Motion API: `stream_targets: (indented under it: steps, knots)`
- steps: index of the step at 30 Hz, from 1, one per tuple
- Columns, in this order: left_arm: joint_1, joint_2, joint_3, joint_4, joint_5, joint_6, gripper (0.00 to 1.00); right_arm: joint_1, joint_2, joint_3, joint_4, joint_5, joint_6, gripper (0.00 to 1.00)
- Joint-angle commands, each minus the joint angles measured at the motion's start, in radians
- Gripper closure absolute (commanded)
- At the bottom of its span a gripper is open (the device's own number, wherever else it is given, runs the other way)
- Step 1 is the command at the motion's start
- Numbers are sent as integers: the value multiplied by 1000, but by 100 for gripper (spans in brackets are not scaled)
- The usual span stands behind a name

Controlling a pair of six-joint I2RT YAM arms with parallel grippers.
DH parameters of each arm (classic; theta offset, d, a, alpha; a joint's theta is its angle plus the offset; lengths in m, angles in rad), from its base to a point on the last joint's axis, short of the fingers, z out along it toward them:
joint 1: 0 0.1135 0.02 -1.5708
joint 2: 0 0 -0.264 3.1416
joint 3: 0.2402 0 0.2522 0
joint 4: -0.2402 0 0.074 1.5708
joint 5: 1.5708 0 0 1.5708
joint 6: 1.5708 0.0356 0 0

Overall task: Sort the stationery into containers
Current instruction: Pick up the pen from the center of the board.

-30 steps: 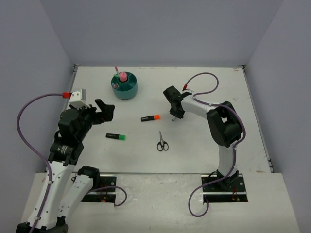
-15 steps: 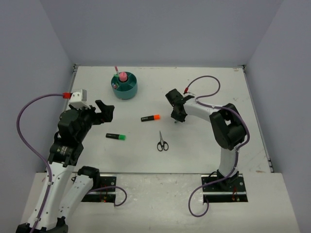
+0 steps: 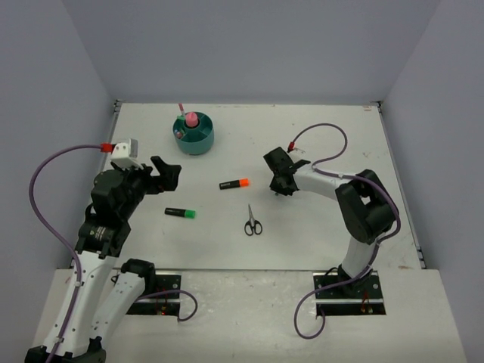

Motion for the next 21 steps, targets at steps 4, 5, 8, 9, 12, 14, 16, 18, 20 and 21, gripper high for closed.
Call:
stream_targets:
  steps: [4, 5, 8, 9, 12, 14, 16, 18, 20, 21]
  knots:
    - [2, 69, -139, 292, 407, -148, 0, 197, -288, -147, 21, 57, -219, 100]
    - [2, 87, -171, 340, 470, -186, 0, 221, -353, -178, 40, 60, -245, 100]
    - [1, 119, -252, 583, 608, -332, 0, 268, -498, -260, 139, 25, -338, 100]
    - [0, 131, -282, 672, 648, -386, 0, 279, -549, -291, 167, 10, -367, 100]
    - [-9, 156, -348, 882, 711, -511, 0, 297, -696, -384, 268, -160, -463, 100]
    - [-40, 179, -389, 1011, 737, -572, 0, 324, -816, -457, 360, -288, -534, 100]
    - [-94, 217, -392, 1062, 721, -579, 0, 361, -914, -518, 409, -409, -577, 100]
    - [-177, 242, -381, 1076, 685, -562, 0, 394, -1002, -543, 450, -421, -607, 100]
    - [-254, 291, -359, 1078, 646, -539, 0, 403, -1061, -563, 460, -456, -620, 100]
    - [-286, 305, -354, 1080, 627, -535, 0, 406, -1078, -567, 463, -480, -622, 100]
